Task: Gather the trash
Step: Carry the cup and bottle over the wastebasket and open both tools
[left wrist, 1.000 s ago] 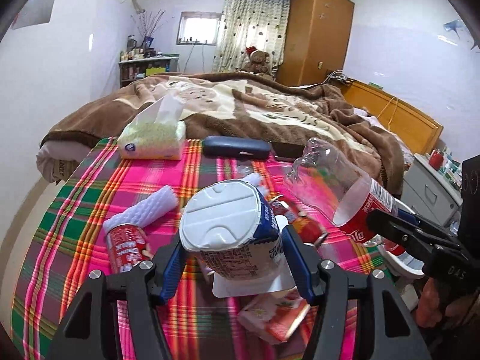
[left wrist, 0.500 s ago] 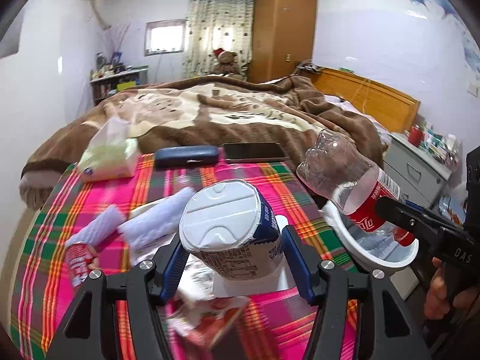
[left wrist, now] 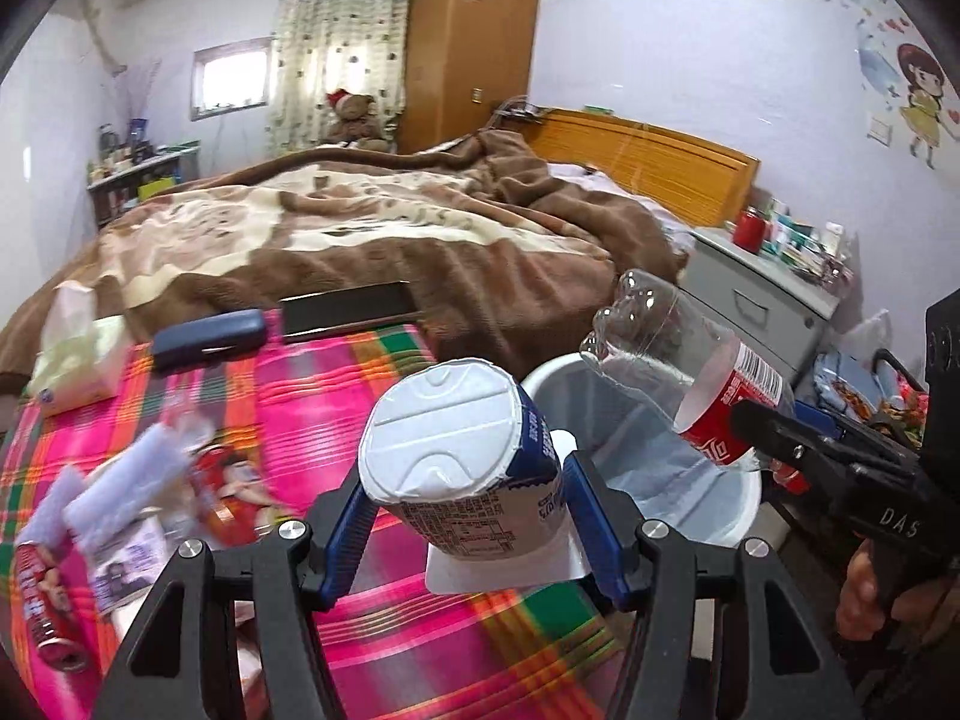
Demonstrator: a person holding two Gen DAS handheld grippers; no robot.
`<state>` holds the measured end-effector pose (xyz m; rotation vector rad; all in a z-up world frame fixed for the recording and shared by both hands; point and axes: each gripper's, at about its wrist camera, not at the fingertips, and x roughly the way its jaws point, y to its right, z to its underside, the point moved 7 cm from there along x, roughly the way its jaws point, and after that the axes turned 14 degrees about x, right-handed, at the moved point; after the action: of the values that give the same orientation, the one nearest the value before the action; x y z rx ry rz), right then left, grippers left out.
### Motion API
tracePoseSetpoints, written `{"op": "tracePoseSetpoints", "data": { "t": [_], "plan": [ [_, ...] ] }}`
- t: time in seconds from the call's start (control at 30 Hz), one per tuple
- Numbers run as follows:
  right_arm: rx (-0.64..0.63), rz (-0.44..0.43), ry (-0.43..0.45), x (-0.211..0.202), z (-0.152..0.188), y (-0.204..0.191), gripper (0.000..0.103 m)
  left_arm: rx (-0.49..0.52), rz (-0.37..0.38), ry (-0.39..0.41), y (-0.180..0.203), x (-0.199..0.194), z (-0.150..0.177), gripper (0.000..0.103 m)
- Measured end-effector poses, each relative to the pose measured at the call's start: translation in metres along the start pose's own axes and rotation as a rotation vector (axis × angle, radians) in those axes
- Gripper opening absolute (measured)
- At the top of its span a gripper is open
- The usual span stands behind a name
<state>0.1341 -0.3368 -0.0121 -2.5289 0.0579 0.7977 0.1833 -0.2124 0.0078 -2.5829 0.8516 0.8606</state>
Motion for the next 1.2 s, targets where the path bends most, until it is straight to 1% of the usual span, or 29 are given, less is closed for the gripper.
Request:
{"op": "tracePoseSetpoints", "data": {
  "t": [0.17,0.27,0.37,0.47,0.57,0.63,0.73,0.8,0.93,1.03,1.13,1.2],
  "plan": [
    [0.041,0.08,-0.008,0.002,-0.001,0.03,0.067,0.03,0.07,-0.021,0.03,0.028,-0.011,0.062],
    [0.036,0.151,-0.016,0.006,-0.002,0.044,0.067,0.05,0.082,-0.037,0.045,0.044,-0.015,0.062],
    [0.041,0.185,-0.038,0.007,0.0,0.059,0.067,0.063,0.108,-0.063,0.058,0.062,-0.015,0.062],
    [0.037,0.23,-0.063,0.013,0.002,0.071,0.067,0.077,0.118,-0.096,0.069,0.08,-0.015,0.062],
    [0.026,0.269,-0.09,0.018,0.007,0.078,0.067,0.079,0.152,-0.118,0.078,0.093,-0.012,0.062],
    [0.032,0.276,-0.113,0.021,0.009,0.082,0.067,0.079,0.147,-0.134,0.079,0.1,-0.01,0.062],
    [0.029,0.295,-0.128,0.022,0.009,0.085,0.068,0.079,0.161,-0.152,0.082,0.107,-0.008,0.062],
    [0.029,0.297,-0.132,0.022,0.009,0.087,0.068,0.075,0.16,-0.154,0.082,0.108,-0.007,0.068],
    [0.049,0.28,-0.128,0.018,0.01,0.089,0.068,0.067,0.153,-0.15,0.079,0.107,-0.007,0.069],
    [0.051,0.272,-0.11,0.012,0.007,0.087,0.071,0.054,0.144,-0.143,0.074,0.101,-0.007,0.07],
    [0.047,0.266,-0.106,0.009,0.007,0.081,0.071,0.055,0.142,-0.131,0.072,0.091,-0.007,0.07],
    [0.047,0.257,-0.098,0.007,0.007,0.077,0.071,0.05,0.129,-0.115,0.067,0.082,-0.005,0.07]
  ]
}}
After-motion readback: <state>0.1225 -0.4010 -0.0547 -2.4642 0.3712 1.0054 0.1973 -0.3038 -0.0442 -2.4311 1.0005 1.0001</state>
